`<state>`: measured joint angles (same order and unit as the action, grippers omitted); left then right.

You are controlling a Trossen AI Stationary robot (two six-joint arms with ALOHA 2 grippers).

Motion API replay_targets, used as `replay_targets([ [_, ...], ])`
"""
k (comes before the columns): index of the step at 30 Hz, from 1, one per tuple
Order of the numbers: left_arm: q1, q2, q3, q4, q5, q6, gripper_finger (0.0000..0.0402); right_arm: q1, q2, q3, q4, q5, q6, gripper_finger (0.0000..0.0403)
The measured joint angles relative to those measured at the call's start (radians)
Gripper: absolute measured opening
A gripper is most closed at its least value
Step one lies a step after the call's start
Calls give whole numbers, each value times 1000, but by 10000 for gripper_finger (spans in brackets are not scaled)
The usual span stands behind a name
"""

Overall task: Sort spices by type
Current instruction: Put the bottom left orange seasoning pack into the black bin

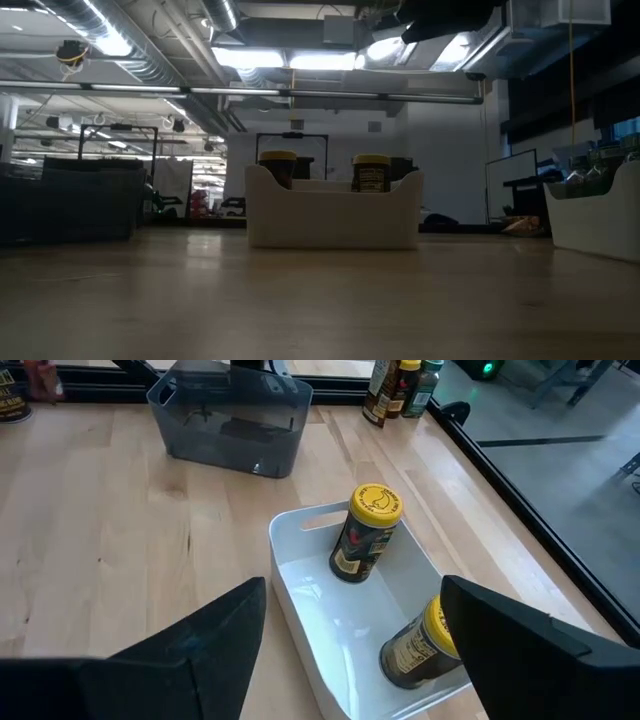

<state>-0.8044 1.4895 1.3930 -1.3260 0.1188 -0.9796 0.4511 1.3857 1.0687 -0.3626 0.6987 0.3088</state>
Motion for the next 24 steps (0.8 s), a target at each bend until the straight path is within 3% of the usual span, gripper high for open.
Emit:
replay_targets([
  [9,209,-1,73,-248,-164,62,1,0,0,0,-1,0,-3,299],
  [17,370,0,63,-245,-263,317,1,0,0,0,-3,0,-8,299],
  [24,472,-39,-30,-245,-277,405,1,0,0,0,-6,0,-8,299],
])
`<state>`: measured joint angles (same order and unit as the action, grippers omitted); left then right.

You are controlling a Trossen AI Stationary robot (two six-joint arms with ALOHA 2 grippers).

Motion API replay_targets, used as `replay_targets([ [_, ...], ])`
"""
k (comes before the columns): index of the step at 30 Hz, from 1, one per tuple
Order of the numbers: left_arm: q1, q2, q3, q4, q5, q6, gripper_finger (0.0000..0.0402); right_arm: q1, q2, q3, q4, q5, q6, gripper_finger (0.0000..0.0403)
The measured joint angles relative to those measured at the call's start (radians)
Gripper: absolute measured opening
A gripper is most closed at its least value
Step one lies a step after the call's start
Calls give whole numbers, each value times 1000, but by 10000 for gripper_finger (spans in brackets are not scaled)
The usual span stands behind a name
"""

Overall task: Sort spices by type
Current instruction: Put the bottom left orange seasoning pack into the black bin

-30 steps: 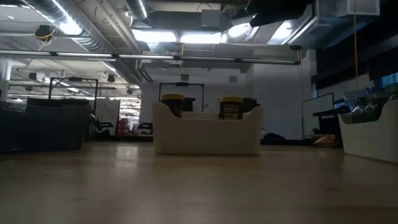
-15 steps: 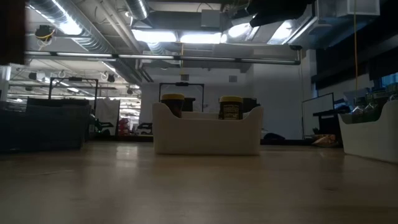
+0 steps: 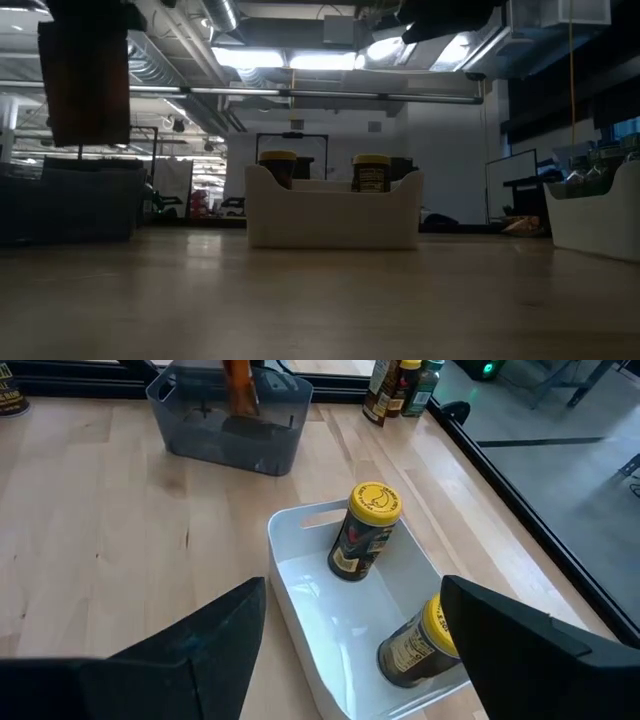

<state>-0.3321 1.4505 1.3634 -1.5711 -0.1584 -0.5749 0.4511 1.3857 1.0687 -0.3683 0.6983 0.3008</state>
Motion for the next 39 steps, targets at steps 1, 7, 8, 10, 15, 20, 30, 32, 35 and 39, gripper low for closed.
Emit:
replay_targets([
  [1,10,-14,-14,0,1,1,1,0,0,0,0,0,0,299],
  [7,43,-122,-104,13,3,46,1,0,0,0,0,0,-12,299],
  [8,50,-137,-120,22,5,64,1,0,0,0,0,0,-15,299],
  [10,67,-151,-155,27,5,112,1,0,0,0,3,0,-18,299],
  [15,120,-131,-240,109,9,255,1,0,0,0,10,0,-18,299],
  [20,177,-104,-312,108,12,366,1,0,0,0,12,0,-18,299],
  [30,187,-104,-360,259,21,639,1,0,0,0,8,8,-22,299],
  [32,192,-104,-377,251,21,648,1,0,0,0,8,9,-22,299],
  [35,197,-104,-408,275,21,657,1,0,0,0,8,8,-22,299],
  [39,197,-104,-443,336,21,687,1,0,0,0,8,8,-22,299],
])
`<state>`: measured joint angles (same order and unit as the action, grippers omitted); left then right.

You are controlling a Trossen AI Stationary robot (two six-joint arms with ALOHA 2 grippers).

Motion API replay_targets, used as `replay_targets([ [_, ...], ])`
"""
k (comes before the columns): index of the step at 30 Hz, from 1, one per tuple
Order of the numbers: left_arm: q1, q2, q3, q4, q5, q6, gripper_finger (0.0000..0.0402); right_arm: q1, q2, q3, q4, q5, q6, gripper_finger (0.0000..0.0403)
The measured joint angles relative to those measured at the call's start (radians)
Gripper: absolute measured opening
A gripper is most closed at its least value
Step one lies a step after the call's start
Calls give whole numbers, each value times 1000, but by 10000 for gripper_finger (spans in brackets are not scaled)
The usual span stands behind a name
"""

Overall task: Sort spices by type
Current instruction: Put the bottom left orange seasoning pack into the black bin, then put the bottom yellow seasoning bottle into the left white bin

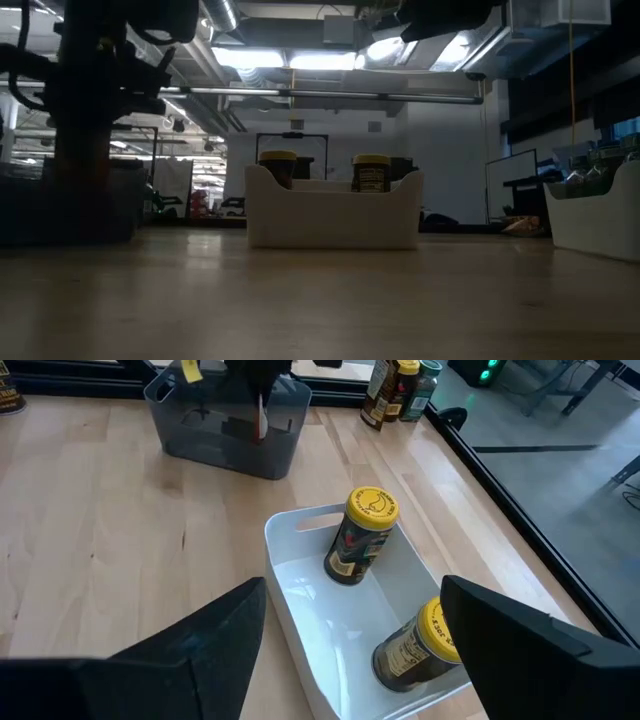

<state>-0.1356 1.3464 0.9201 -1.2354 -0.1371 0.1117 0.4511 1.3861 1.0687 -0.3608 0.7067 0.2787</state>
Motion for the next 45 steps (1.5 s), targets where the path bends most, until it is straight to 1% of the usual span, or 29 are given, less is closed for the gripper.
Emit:
replay_targets([
  [9,0,0,-27,48,-5,11,1,0,0,0,0,0,0,299],
  [12,0,0,-29,48,-25,12,1,0,0,0,0,0,0,299],
  [16,0,0,-29,47,-64,-18,1,0,0,0,0,0,0,299],
  [20,0,0,-29,45,-65,-46,4,0,0,0,0,0,0,299],
  [22,0,0,-30,43,-66,-57,16,0,0,0,0,0,0,299],
  [29,0,0,-27,39,-65,-83,90,0,0,0,0,0,0,299],
  [33,-2,0,24,4,-27,-138,118,0,0,0,0,0,0,299],
  [36,-2,0,86,-65,-23,-171,130,0,0,0,0,0,0,299],
  [42,-2,0,221,-212,-19,-273,141,0,0,0,0,0,0,299],
  [45,-2,0,282,-251,25,-351,141,0,0,0,0,0,0,299],
])
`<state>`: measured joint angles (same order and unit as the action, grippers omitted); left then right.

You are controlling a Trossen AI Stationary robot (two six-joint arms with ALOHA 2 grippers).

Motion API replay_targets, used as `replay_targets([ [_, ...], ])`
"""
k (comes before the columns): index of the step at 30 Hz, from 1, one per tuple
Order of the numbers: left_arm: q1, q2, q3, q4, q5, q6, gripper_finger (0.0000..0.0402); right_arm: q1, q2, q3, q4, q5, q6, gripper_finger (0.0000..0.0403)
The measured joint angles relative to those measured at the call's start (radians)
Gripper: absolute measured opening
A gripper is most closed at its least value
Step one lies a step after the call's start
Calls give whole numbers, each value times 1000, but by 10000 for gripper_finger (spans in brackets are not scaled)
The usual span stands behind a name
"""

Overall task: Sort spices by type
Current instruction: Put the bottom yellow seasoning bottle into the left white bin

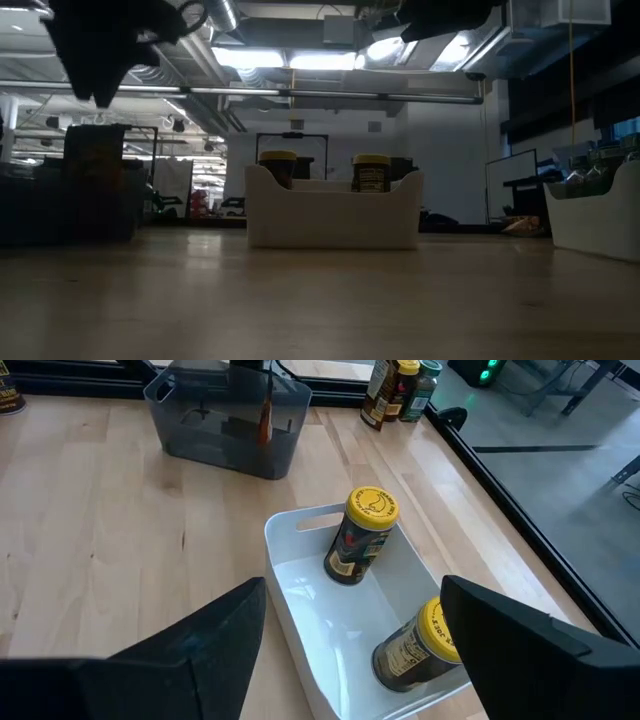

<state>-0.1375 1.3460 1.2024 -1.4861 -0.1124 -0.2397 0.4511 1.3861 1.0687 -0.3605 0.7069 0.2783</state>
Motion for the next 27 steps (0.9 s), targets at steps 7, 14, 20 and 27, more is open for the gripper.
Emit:
replay_targets([
  [7,0,0,43,63,19,-108,141,0,0,0,0,0,0,299],
  [14,7,11,31,401,-56,-104,141,0,0,0,0,0,0,299],
  [20,-1,36,31,456,-51,-89,142,0,0,0,-2,0,0,299],
  [27,-38,99,43,511,-44,-36,147,0,0,0,1,8,0,299],
])
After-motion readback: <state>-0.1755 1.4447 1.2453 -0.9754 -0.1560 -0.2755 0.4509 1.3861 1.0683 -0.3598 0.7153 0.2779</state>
